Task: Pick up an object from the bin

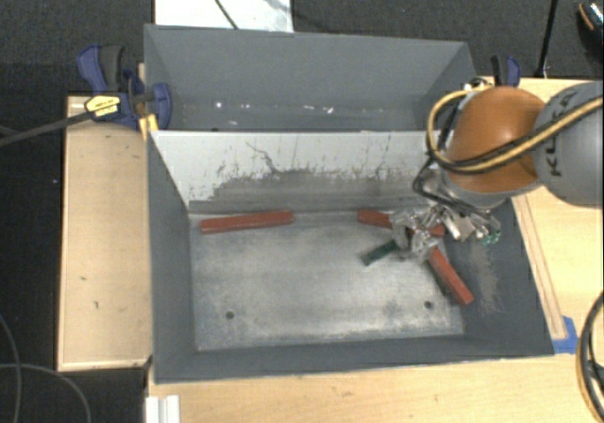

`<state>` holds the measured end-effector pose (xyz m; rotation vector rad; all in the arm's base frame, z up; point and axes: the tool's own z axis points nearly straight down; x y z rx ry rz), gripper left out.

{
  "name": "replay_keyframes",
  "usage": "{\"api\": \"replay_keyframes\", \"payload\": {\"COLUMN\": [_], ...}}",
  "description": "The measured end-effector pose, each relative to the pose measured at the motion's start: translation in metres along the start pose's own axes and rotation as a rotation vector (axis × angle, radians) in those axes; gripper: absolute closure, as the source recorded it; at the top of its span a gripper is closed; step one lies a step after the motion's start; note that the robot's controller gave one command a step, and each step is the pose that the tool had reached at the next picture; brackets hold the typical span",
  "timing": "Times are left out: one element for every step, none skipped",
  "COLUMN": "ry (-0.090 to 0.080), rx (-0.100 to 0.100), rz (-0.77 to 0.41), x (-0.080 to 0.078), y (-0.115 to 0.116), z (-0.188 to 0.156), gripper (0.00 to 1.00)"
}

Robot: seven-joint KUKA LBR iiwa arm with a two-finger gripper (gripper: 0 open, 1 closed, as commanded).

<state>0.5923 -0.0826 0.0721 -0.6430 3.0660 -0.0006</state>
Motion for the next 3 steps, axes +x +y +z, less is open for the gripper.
{"api": "replay_keyframes", "payload": {"ry": [0.003, 0.004, -0.002], "rx": [-0.001, -0.002, 0.004], "rz": [0.003, 0.007, -0.132], "x": [0.001, 0.001, 0.008], "y": [0.0, 0.0, 0.002], "z": [0.001, 0.001, -0.168], "gripper": [0.0, 1.0, 1.0]}}
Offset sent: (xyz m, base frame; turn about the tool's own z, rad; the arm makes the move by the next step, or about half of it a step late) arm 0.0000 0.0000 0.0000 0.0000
